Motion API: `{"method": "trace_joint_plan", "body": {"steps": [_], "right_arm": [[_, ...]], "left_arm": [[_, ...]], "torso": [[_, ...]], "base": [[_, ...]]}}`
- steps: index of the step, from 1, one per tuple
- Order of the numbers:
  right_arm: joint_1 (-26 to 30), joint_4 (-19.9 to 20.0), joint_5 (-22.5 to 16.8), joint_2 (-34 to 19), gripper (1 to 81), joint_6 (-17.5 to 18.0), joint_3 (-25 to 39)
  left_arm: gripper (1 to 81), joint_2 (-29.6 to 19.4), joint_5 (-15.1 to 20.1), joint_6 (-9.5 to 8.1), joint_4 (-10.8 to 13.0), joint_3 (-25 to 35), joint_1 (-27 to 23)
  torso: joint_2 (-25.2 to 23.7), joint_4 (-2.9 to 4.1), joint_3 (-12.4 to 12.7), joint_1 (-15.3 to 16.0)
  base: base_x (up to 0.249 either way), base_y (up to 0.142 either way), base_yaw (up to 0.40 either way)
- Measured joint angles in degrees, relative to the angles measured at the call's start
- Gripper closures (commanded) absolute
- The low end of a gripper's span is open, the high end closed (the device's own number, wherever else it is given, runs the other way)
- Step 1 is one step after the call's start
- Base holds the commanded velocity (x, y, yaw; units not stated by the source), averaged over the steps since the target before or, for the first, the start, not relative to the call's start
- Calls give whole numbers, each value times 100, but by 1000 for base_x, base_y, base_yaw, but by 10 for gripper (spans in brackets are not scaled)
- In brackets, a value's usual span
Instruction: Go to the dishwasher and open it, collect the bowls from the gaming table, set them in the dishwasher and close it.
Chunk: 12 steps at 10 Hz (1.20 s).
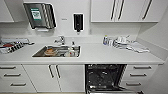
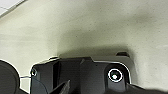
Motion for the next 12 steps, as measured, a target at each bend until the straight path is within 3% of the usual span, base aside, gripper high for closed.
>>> {"method": "trace_joint_plan", "body": {"steps": [3, 5, 8, 10, 12], "right_arm": [[-410, -245, 9, 305, 10, -300, -239], [-444, -306, 28, 536, 10, -350, -463], [-752, -344, 295, 873, 10, -363, -796], [-881, -344, 549, 886, 10, -364, -1085], [-887, -344, 635, 1115, 10, -364, -1460]], "left_arm": [[10, 522, -505, -2, 51, -857, 775], [10, 926, -1014, -2, 145, -1200, 1348], [10, 1632, -1640, 0, 285, -2026, 1801], [10, 2194, -1681, -2, 335, -2516, 2143], [10, 2625, -1831, 0, 363, -2856, 2239]], "torso": [[606, 0, 0, -391], [1014, 0, 0, -656], [1611, 0, 6, -1043], [1902, 0, 190, -1222], [2280, 0, 583, -1471]], "base": [[0, 0, 0], [0, 0, 0], [0, 0, 0], [0, 0, 0], [0, 0, 0]]}}
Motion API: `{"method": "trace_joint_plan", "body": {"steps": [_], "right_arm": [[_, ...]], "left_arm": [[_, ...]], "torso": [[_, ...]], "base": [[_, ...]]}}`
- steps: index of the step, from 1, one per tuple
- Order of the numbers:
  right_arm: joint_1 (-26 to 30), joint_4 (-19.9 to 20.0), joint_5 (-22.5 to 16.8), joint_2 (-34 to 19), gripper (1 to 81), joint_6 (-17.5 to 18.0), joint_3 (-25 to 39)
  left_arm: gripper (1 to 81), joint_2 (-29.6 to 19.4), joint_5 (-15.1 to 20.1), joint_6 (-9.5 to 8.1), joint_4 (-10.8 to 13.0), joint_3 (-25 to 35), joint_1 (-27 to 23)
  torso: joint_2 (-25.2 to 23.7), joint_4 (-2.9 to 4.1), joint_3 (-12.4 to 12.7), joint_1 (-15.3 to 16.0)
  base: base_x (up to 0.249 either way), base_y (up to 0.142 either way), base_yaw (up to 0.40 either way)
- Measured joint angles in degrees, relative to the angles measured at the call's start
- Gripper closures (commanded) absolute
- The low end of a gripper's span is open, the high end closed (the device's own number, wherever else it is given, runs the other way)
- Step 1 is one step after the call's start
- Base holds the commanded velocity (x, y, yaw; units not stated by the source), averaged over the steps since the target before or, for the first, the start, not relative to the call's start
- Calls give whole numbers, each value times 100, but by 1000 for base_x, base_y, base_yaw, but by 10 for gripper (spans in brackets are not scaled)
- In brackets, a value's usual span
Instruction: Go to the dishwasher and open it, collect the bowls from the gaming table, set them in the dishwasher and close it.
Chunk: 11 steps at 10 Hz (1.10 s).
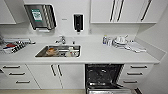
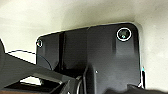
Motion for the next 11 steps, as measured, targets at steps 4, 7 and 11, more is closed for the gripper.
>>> {"method": "trace_joint_plan", "body": {"steps": [4, 7, 11], "right_arm": [[-137, 0, 22, 491, 10, 1, -859], [-187, 0, 44, 625, 10, 0, -916], [-206, 0, 44, 653, 10, 1, -1113]], "left_arm": [[10, 356, -4, 11, 22, -328, 322], [10, 702, -12, 13, 22, -678, 335], [10, 1248, -30, 13, 28, -1165, 394]], "torso": [[789, 0, 724, -527], [1333, 0, 833, -885], [2061, 0, 894, -1350]], "base": [[0, 0, 0], [0, 0, 0], [0, 0, 0]]}}
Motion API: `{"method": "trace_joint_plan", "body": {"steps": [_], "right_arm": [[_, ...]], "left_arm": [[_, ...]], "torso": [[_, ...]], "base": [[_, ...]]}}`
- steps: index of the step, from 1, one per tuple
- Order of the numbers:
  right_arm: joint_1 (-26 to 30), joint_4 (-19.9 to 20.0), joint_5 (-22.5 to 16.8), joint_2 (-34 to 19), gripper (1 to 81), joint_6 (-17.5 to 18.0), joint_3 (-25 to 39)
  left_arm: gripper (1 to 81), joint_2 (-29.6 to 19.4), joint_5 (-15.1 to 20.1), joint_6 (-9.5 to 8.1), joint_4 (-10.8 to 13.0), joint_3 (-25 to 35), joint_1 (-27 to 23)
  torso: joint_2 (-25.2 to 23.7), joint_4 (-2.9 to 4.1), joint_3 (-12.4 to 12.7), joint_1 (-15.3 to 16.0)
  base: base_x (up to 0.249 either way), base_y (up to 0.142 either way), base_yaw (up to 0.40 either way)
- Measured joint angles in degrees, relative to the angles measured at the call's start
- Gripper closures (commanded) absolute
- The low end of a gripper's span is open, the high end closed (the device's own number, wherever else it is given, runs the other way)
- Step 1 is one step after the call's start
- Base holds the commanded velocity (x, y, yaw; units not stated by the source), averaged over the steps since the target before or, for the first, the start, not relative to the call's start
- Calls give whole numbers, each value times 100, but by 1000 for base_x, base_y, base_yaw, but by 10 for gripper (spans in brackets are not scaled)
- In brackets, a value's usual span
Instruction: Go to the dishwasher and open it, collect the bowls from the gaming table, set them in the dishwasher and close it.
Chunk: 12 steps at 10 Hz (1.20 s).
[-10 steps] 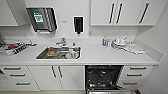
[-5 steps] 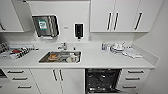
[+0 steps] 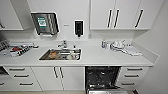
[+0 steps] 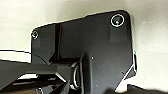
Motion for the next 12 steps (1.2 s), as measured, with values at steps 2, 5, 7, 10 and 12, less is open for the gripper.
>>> {"method": "trace_joint_plan", "body": {"steps": [2, 5, 7, 10, 12], "right_arm": [[2, 0, 7, 135, 10, -1, -227], [-52, 0, 27, 422, 10, -4, -599], [-111, 0, 27, 391, 10, -4, -613], [-140, 0, 40, 413, 10, -4, -756], [-173, 0, 24, 522, 10, -4, -1001]], "left_arm": [[10, 140, -2, -2, 7, -174, 22], [10, 163, 2, -2, 21, -232, 72], [10, 343, 2, -2, 74, -395, 99], [10, 577, 2, 0, 77, -931, 96], [10, 736, 5, 0, 77, -1134, 83]], "torso": [[328, 0, 315, -210], [908, 0, 859, -599], [1228, 0, 948, -809], [1834, 0, 964, -1204], [2208, 0, 1025, -1443]], "base": [[0, 0, 0], [0, 0, 0], [0, 0, 0], [0, 0, 0], [0, 0, 0]]}}
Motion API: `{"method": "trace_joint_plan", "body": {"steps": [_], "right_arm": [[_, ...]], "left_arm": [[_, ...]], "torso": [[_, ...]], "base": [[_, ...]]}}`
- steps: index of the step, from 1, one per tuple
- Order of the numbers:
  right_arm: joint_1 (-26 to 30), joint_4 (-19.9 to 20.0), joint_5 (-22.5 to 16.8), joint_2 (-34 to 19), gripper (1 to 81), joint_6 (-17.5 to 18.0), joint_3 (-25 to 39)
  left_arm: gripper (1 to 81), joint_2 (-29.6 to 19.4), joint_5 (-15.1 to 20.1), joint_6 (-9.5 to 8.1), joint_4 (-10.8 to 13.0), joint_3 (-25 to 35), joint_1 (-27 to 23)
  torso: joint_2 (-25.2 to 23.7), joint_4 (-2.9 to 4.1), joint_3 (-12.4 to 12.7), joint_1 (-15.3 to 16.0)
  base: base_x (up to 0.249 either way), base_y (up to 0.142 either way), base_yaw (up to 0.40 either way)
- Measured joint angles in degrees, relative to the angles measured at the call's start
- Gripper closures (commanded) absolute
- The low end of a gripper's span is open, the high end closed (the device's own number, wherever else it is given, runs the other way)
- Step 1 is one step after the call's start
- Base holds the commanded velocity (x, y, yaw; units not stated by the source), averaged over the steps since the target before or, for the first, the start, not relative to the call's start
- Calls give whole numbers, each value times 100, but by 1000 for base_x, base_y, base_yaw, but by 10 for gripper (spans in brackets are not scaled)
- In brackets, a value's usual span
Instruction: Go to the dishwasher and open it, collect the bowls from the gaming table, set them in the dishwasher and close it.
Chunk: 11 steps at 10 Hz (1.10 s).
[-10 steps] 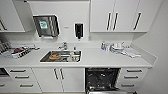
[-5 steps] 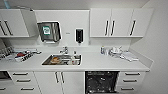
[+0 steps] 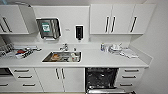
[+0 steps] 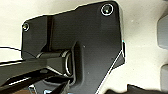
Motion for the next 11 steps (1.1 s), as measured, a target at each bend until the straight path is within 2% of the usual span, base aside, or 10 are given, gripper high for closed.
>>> {"method": "trace_joint_plan", "body": {"steps": [2, 4, 8, 11], "right_arm": [[-15, 0, 22, 283, 10, -2, -312], [-37, -2, 16, 451, 10, -5, -594], [-89, -5, 13, 602, 10, -9, -811], [-144, 5, 24, 1030, 10, -7, -1448]], "left_arm": [[10, 35, 0, -2, 2, -24, 5], [10, 68, 20, -2, 2, -173, 0], [10, 355, -13, 0, 5, -608, -9], [10, 713, -11, -2, 5, -1364, -15]], "torso": [[374, 0, 251, -151], [573, 0, 345, -186], [612, 0, 360, -201], [612, 0, 363, -201]], "base": [[0, 0, 0], [0, 0, 0], [0, 0, 0], [0, 0, 0]]}}
